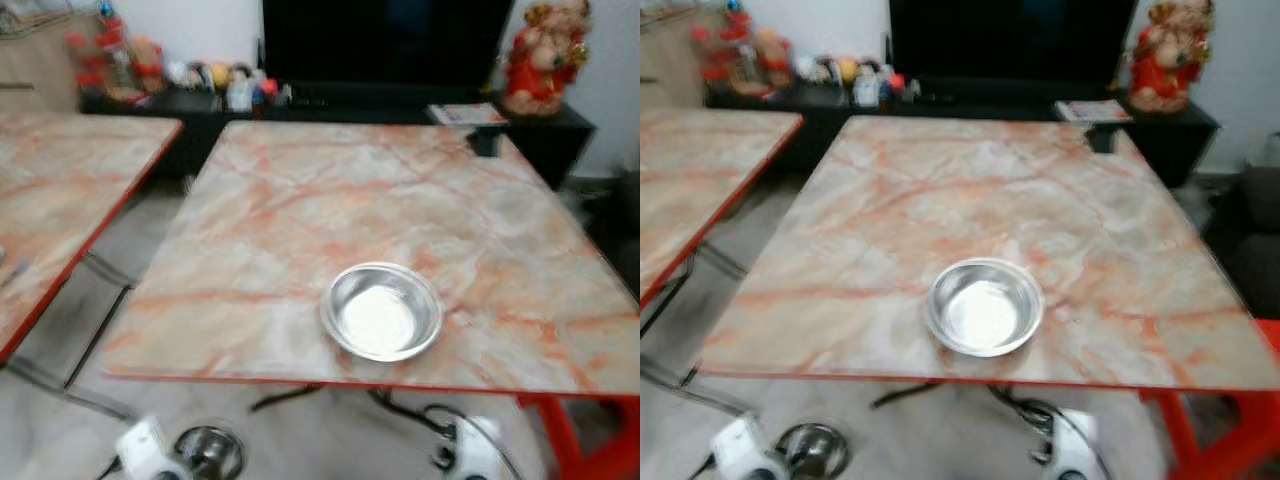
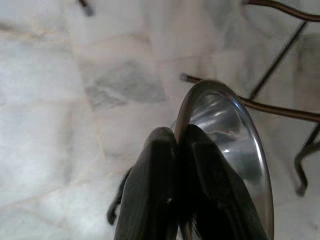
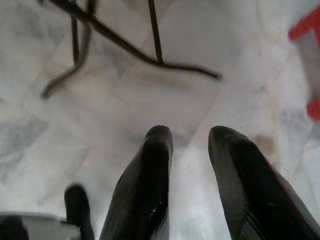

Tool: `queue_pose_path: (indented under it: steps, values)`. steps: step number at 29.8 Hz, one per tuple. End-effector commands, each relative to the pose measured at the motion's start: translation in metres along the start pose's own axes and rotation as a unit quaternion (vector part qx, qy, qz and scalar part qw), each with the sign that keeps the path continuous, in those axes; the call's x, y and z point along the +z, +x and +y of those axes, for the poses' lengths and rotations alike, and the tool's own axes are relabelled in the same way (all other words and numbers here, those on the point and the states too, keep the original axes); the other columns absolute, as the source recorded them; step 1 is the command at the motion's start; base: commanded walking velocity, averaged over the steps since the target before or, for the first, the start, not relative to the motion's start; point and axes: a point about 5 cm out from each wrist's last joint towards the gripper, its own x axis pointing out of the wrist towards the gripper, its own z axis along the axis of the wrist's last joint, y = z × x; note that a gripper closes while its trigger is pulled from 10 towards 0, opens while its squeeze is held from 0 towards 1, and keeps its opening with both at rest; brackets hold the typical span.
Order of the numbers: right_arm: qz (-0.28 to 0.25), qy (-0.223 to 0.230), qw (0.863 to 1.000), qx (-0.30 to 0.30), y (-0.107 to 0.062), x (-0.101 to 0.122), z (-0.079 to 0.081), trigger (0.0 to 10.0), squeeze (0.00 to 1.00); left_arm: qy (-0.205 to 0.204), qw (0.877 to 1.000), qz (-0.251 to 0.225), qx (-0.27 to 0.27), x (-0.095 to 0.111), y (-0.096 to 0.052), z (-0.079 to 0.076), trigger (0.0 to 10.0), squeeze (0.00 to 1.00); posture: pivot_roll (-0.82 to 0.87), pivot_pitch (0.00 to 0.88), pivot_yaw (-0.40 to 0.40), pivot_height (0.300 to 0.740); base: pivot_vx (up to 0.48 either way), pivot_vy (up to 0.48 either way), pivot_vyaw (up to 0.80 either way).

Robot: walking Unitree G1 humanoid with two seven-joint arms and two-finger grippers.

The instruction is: Setting the table

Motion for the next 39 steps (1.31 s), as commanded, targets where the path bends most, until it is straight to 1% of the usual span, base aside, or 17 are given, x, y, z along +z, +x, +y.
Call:
queue_pose_path:
  steps: [1, 6, 10, 21, 24, 29, 34, 39]
  values:
    - [0.009, 0.0, 1.0, -0.018, -0.0016, -0.0032, -0.0144, 10.0, 0.0, 0.001, 1.0, 0.0, -0.019, -0.0016, 0.0004, -0.0141, 10.0, 0.0, -0.03, 0.0, -0.019, 0.74, 0.259, -0.382, -0.67]
    - [0.008, 0.001, 1.0, -0.017, -0.0014, -0.003, -0.0129, 10.0, 0.0, 0.002, 1.0, -0.001, -0.019, -0.0012, 0.0004, -0.0133, 10.0, 0.0, -0.03, 0.0, -0.019, 0.74, 0.259, -0.382, -0.64]
    - [0.006, 0.0, 1.0, -0.016, -0.0014, -0.0027, -0.0127, 10.0, 0.0, 0.004, 1.0, -0.001, -0.017, -0.0012, 0.0004, -0.0125, 10.0, 0.0, -0.03, 0.0, -0.019, 0.74, 0.258, -0.362, 0.0]
    - [0.007, -0.002, 1.0, -0.016, -0.0014, -0.0026, -0.0138, 10.0, 0.0, -0.007, 1.0, -0.004, -0.006, -0.0022, 0.0, -0.0106, 10.0, 0.0, -0.03, 0.0, -0.022, 0.74, 0.0, 0.0, 0.0]
    - [0.006, -0.003, 1.0, -0.015, -0.0013, -0.002, -0.0135, 10.0, 0.0, 0.002, 1.0, 0.0, -0.007, -0.0034, -0.0001, -0.0112, 10.0, 0.0, -0.03, 0.0, -0.023, 0.74, 0.0, 0.0, 0.0]
    - [0.003, -0.002, 1.0, -0.014, -0.0012, -0.0012, -0.0133, 10.0, 0.0, -0.003, 1.0, 0.003, -0.007, -0.0043, -0.0002, -0.0123, 10.0, 0.0, -0.03, 0.0, -0.025, 0.74, 0.0, 0.0, 0.0]
    - [0.003, -0.002, 1.0, -0.015, -0.0013, -0.0016, -0.0131, 10.0, 0.0, -0.001, 1.0, 0.005, -0.007, -0.0053, -0.0004, -0.012, 10.0, 0.0, -0.03, 0.0, -0.023, 0.74, -0.242, 0.0, 0.0]
    - [0.005, -0.001, 1.0, -0.016, -0.0016, -0.003, -0.0133, 10.0, 0.0, 0.004, 1.0, 0.004, -0.007, -0.0052, -0.0004, -0.0119, 10.0, 0.0, -0.03, 0.0, -0.023, 0.74, 0.0, 0.0, 0.0]
